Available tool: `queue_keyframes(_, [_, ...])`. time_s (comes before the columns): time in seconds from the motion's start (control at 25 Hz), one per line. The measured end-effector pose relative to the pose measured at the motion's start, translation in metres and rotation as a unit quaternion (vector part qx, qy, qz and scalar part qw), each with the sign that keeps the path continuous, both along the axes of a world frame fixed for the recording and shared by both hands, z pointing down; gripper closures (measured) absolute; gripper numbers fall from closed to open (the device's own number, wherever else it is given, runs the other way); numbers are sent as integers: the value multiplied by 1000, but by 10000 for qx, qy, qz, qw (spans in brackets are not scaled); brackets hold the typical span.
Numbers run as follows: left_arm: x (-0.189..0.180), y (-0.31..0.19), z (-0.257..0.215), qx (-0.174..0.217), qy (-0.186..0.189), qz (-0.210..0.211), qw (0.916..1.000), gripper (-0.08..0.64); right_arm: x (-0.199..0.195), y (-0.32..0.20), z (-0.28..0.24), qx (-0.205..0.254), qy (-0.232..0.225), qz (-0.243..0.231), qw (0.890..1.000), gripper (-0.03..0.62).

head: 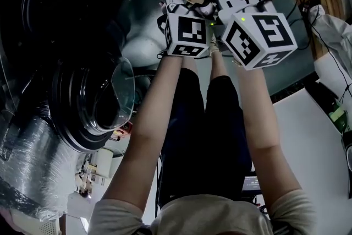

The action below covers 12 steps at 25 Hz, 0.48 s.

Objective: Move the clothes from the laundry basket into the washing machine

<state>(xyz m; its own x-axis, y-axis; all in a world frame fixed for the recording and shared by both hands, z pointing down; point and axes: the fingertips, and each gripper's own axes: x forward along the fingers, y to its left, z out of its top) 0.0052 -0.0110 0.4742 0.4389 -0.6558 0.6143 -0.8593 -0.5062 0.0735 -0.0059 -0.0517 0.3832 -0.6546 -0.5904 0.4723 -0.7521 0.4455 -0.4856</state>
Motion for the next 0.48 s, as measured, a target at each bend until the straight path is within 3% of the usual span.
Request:
queue_keyframes(0.08, [-8,-9,-1,154,-155,-165,9996,251,0,3,1,-89,-134,63,9999,560])
queue_keyframes(0.16, [-15,-12,1,208,-286,-219,9991,417,0,5,3,-138,-204,68,9997,560])
queue_keyframes(0.24, [-16,-9,1,188,-243,-186,9994,498,0,6,5,-128,-176,-28,9998,560])
queue_keyframes(0.48, [-23,4,2,22,-68,-115,9999,520,-2,11,11,-117,-176,-196,9996,560])
